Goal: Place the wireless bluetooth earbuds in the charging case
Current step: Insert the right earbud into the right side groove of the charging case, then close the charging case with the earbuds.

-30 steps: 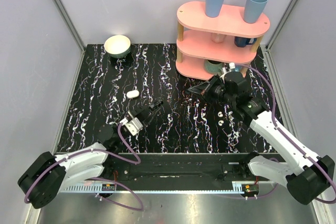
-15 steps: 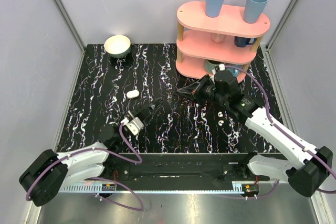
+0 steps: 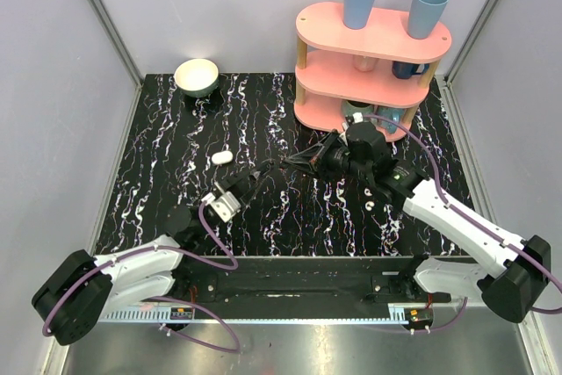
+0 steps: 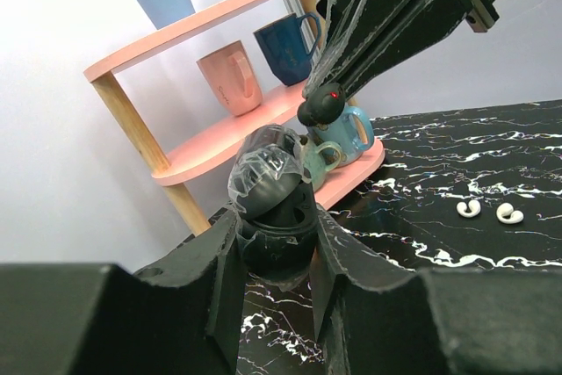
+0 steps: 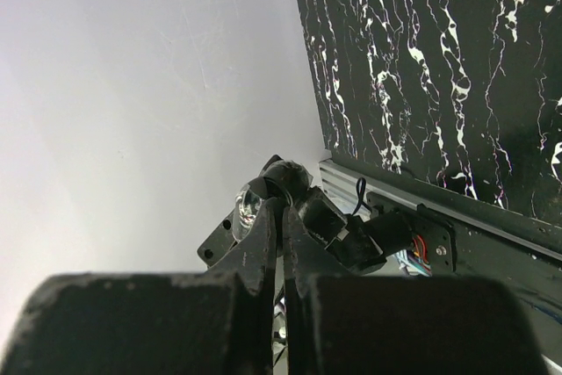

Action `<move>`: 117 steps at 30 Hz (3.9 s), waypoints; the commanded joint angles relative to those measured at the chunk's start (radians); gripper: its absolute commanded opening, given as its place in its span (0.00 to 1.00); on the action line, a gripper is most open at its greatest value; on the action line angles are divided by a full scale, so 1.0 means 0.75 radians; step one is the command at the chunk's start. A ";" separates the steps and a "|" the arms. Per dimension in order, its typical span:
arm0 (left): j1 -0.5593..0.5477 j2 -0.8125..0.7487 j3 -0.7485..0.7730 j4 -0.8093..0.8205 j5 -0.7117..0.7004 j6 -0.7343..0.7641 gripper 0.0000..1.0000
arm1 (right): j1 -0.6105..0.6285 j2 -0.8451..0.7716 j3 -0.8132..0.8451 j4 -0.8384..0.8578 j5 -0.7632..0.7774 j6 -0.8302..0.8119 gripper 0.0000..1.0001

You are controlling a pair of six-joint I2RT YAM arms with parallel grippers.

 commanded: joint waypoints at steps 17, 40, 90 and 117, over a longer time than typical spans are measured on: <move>-0.007 0.032 0.115 -0.026 0.102 0.011 0.00 | 0.066 0.091 0.049 0.128 -0.022 0.022 0.00; -0.020 0.045 0.154 -0.151 0.092 0.156 0.00 | 0.068 0.065 0.053 0.004 0.068 -0.025 0.00; -0.204 0.080 0.211 -0.255 0.016 0.344 0.00 | 0.171 0.198 0.059 0.014 0.303 -0.094 0.14; -0.202 0.118 0.105 0.099 -0.203 0.093 0.00 | 0.171 0.026 0.104 0.004 0.377 -0.360 0.44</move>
